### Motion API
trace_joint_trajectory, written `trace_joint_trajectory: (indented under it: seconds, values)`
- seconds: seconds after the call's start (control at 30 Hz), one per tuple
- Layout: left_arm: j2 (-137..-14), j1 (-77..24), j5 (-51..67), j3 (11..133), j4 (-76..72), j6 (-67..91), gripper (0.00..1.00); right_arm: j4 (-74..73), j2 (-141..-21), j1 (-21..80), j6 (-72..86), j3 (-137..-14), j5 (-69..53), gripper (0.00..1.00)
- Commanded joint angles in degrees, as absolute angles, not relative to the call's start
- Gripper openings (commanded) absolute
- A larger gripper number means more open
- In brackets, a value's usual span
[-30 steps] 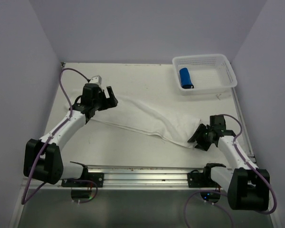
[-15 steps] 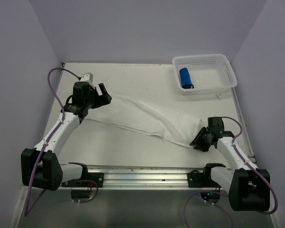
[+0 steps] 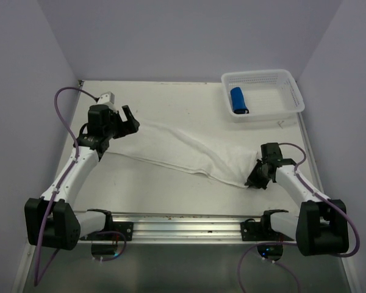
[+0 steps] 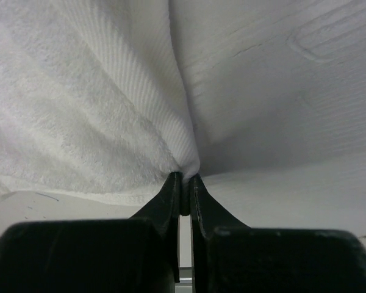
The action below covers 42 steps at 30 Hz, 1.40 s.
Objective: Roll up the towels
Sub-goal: Fold the towel
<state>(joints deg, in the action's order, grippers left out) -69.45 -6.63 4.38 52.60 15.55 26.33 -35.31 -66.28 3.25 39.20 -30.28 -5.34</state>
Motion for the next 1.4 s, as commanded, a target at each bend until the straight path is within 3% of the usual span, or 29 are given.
trace_joint_trajectory:
  seconds: [0.0,0.23,0.7,0.87,1.07,1.13,1.17,1.27,1.37]
  values:
    - [-68.0,-5.9,5.4,52.3,14.9,24.9,0.95,-39.5,-66.6,3.3,37.7,-35.4,1.3,0.00]
    - [-67.3,-5.8,6.1,52.0,14.6,25.0,0.95,-49.9,-62.8,2.1,34.5,-43.1,9.4,0.00]
    - [-66.1,-5.8,10.4,50.0,12.8,26.3,0.95,-59.6,-57.9,-12.8,31.9,-55.6,17.3,0.00]
    - [-66.4,-5.8,11.9,49.5,12.1,26.9,0.95,-60.9,-57.6,-15.9,33.0,-58.4,16.8,0.00]
    - [-66.0,-5.8,12.1,49.4,12.0,27.0,0.95,-58.1,-55.8,-16.1,32.5,-50.6,8.5,0.01]
    - [-66.1,-5.8,12.3,49.4,12.0,27.1,0.95,-58.6,-55.9,-15.9,32.5,-50.0,7.3,0.08]
    - [-66.1,-5.8,12.5,49.3,11.9,27.1,0.95,-59.6,-56.0,-16.0,33.1,-51.1,7.6,0.27]
    - [-66.1,-5.8,12.9,49.2,11.9,27.3,0.95,-62.0,-55.5,-16.1,33.7,-52.2,7.6,0.56]
    - [-66.4,-5.8,13.6,49.0,11.5,27.7,0.95,-63.8,-53.7,-16.0,34.3,-53.7,9.6,0.59]
